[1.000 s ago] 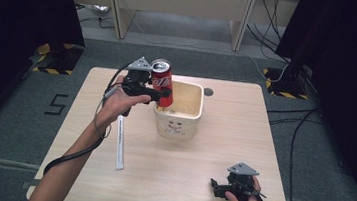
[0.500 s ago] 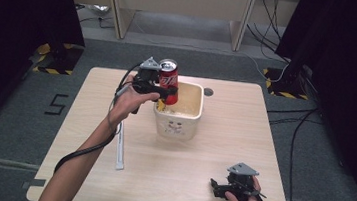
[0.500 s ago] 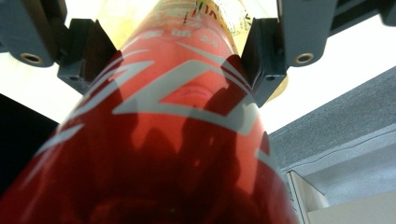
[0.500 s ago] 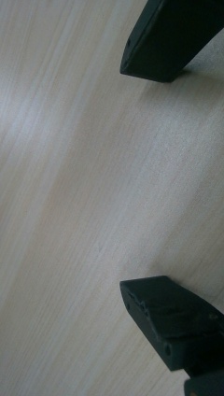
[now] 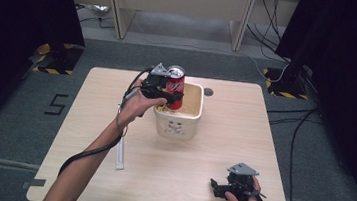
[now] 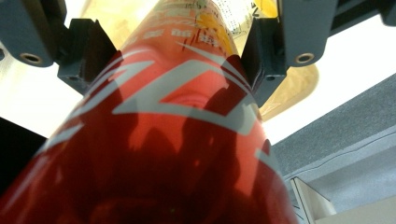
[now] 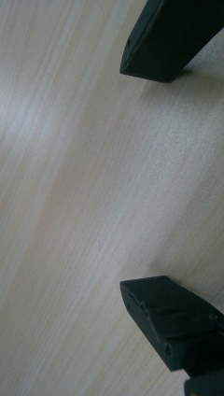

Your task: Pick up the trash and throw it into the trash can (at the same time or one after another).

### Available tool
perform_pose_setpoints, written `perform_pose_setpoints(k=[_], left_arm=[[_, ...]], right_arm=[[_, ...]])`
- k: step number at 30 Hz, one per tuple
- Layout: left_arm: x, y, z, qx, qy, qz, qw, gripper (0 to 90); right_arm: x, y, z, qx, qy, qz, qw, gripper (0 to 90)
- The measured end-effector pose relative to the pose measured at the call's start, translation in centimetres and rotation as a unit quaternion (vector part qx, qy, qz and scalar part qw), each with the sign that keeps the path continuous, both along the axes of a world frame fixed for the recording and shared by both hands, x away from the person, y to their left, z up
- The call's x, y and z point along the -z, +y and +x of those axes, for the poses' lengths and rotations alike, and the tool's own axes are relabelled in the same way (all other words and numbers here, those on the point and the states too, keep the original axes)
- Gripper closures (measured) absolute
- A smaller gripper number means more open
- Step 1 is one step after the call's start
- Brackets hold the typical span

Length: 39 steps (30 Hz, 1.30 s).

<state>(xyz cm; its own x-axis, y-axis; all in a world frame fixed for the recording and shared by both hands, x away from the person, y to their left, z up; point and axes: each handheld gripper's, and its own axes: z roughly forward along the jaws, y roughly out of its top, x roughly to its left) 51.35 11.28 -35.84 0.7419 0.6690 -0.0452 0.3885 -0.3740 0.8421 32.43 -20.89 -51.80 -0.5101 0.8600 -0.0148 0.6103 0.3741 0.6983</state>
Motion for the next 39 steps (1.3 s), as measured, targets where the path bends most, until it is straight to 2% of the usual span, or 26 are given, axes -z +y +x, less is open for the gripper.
perform_pose_setpoints(k=[6, 7, 12, 28, 39], left_arm=[[0.6, -0.6, 0.1, 0.0, -0.002, 0.01, 0.9999, 34.2], [0.7, -0.6, 0.5, 0.018, -0.02, 0.014, 0.9995, 34.2], [1.0, -0.9, 0.1, 0.003, 0.002, 0.013, 0.9999, 34.2], [1.7, -1.1, 0.0, 0.008, 0.004, 0.02, 0.9997, 33.8], [1.8, -0.4, 0.0, 0.0, 0.005, 0.021, 0.9998, 33.7]], right_arm=[[0.0, 0.0, 0.0, 0.0, 0.001, -0.001, 1.0, 0.7], [0.0, 0.0, 0.0, 0.0, 0.001, -0.001, 1.0, 0.8], [0.0, 0.0, 0.0, 0.0, 0.0, 0.0, 1.0, 0.7], [0.0, 0.0, -0.1, -0.004, 0.001, 0.0, 1.0, 0.7], [0.0, 0.0, 0.0, -0.005, 0.001, -0.001, 1.0, 0.7]])
